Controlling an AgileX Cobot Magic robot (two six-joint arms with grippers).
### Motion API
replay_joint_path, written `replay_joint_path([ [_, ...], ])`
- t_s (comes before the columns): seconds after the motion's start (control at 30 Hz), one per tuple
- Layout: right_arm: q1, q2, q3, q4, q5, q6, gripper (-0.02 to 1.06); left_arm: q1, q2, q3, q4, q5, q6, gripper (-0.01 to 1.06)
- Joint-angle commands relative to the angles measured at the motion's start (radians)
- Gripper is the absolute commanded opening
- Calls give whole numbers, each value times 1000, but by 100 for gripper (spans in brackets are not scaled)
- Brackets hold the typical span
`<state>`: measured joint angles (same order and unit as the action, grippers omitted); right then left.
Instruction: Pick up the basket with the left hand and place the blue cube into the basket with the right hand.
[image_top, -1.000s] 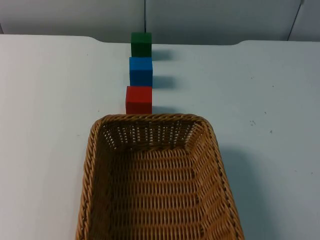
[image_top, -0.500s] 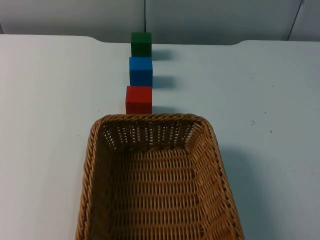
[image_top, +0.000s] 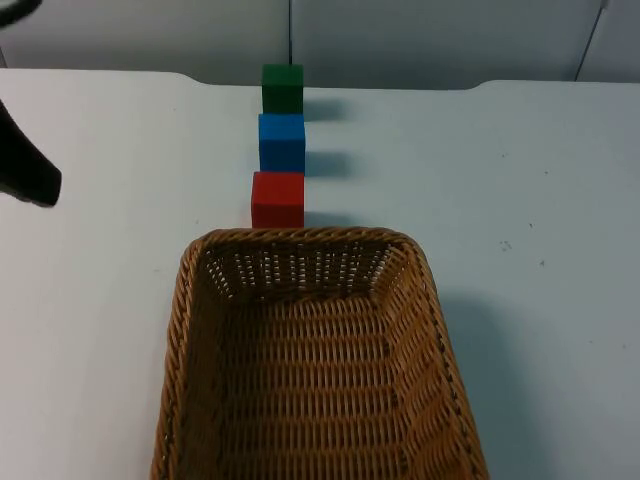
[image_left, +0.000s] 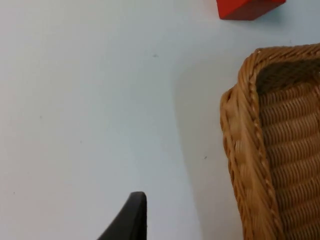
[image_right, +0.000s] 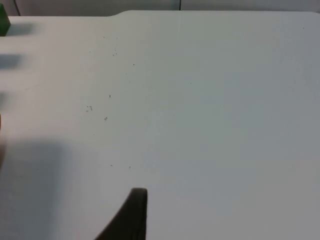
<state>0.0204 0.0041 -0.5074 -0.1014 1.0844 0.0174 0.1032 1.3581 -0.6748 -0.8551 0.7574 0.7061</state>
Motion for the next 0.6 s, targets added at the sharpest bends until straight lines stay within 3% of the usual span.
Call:
replay_joint_path([
  [0.0, -8, -4, 2, -7, -9, 2, 104, -6, 12, 26, -47, -29, 27, 104],
  [0.13, -8, -4, 2, -7, -9, 2, 104, -39, 40, 26, -43, -45, 38, 104],
  [0.3, -8, -4, 2, -7, -9, 2, 104, -171, 134, 26, -3, -113, 16, 104],
  [0.57, -8, -4, 2, -7, -9, 2, 104, -298, 337, 26, -49, -169, 36, 104],
])
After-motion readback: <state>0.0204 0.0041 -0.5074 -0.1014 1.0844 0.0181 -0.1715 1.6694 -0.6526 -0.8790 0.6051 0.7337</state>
